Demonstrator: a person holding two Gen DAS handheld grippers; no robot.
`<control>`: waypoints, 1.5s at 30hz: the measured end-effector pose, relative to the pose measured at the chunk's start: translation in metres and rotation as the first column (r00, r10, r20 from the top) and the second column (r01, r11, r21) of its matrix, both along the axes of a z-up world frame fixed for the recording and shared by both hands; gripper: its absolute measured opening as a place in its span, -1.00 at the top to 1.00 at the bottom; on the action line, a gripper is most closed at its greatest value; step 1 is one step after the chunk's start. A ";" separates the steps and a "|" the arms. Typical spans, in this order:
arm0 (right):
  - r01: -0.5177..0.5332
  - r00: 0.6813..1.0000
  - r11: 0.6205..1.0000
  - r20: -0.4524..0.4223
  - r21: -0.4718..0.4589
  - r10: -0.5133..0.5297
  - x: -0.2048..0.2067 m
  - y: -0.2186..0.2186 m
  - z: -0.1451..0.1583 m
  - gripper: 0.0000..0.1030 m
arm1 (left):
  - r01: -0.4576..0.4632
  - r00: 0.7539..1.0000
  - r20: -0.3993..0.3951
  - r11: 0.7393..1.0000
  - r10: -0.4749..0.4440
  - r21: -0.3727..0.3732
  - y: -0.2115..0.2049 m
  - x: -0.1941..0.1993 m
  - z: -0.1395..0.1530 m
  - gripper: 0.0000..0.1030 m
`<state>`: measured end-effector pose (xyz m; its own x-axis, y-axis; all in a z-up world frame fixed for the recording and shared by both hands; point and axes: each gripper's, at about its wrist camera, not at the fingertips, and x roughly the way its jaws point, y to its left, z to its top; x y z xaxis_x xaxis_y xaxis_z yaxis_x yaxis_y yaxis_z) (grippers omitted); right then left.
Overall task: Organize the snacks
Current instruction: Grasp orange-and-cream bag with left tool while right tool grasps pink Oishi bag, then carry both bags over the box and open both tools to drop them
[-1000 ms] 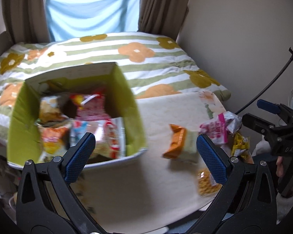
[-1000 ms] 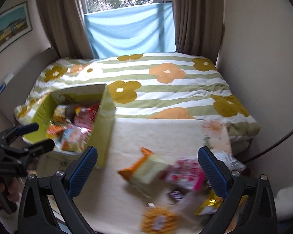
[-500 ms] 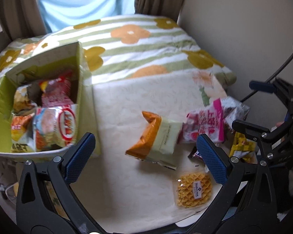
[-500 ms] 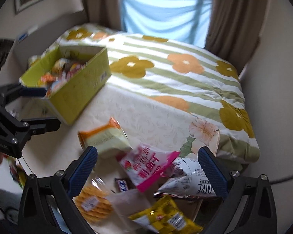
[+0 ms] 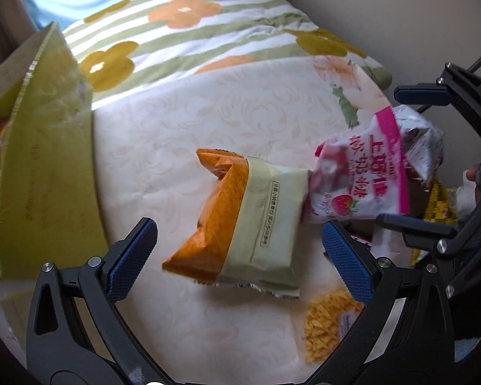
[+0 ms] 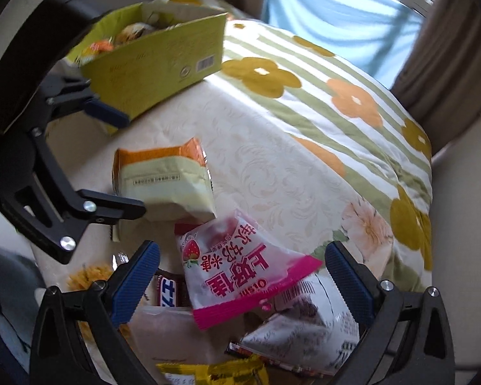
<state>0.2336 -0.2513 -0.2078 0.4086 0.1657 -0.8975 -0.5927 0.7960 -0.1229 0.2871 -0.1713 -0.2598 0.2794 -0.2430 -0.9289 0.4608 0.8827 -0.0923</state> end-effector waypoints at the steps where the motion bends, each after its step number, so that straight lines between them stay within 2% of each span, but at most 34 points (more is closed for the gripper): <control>1: -0.021 1.000 1.000 -0.004 -0.014 0.021 0.001 0.003 -0.004 -0.99 | 0.003 1.000 -0.006 1.000 -0.003 0.006 -0.001 0.002 -0.005 -0.93; 3: -0.045 0.999 0.998 -0.010 -0.034 0.045 0.002 0.006 -0.010 -0.99 | 0.007 1.000 -0.021 1.000 -0.006 0.011 -0.003 0.006 -0.014 -0.83; 7: -0.096 0.995 0.993 -0.042 -0.061 0.094 0.006 0.011 -0.025 -0.99 | 0.011 0.998 -0.062 1.000 -0.011 0.000 -0.006 0.014 -0.030 -0.77; 10: -0.115 0.992 0.991 -0.066 -0.073 0.111 0.009 0.012 -0.034 -0.99 | 0.031 0.996 -0.080 1.000 -0.031 -0.005 -0.010 0.014 -0.036 -0.60; 15: -0.133 0.988 0.988 -0.090 -0.073 0.127 0.013 0.012 -0.040 -0.99 | 0.066 0.995 -0.071 0.998 -0.066 -0.002 -0.016 0.011 -0.039 -0.37; 28: -0.208 0.971 0.973 -0.137 -0.096 0.194 0.018 0.023 -0.053 -0.94 | 0.033 0.998 -0.053 0.999 -0.033 0.004 -0.005 0.005 -0.026 -0.27; 32: -0.230 0.966 0.966 -0.144 -0.121 0.213 0.018 0.027 -0.057 -0.82 | 0.002 0.999 -0.050 1.000 -0.001 0.007 0.004 0.005 -0.023 -0.27; 34: -0.242 0.964 0.961 -0.150 -0.132 0.222 0.018 0.029 -0.060 -0.70 | -0.012 0.998 -0.054 1.000 0.012 0.009 0.008 0.005 -0.023 -0.27; 36: -0.255 0.959 0.957 -0.165 -0.141 0.231 0.019 0.031 -0.064 -0.47 | -0.028 0.998 -0.058 1.000 0.028 0.009 0.012 0.005 -0.024 -0.27; 40: -0.272 0.954 0.949 -0.178 -0.161 0.243 0.017 0.034 -0.070 -0.38 | -0.056 0.997 -0.050 0.998 0.056 0.003 0.018 0.004 -0.020 -0.27; 42: -0.272 0.955 0.949 -0.168 -0.162 0.245 0.016 0.033 -0.068 -0.22 | -0.062 0.997 -0.045 0.998 0.062 0.000 0.019 0.002 -0.017 -0.27; 45: -0.262 0.959 0.952 -0.156 -0.157 0.238 0.016 0.032 -0.064 -0.15 | -0.067 0.997 -0.033 0.998 0.067 -0.002 0.020 -0.003 -0.012 -0.27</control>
<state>0.2493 -0.2192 -0.2714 0.2483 0.0828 -0.9651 -0.7904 0.5934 -0.1524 0.2846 -0.1508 -0.2718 0.2646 -0.2278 -0.9371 0.3973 0.9112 -0.1093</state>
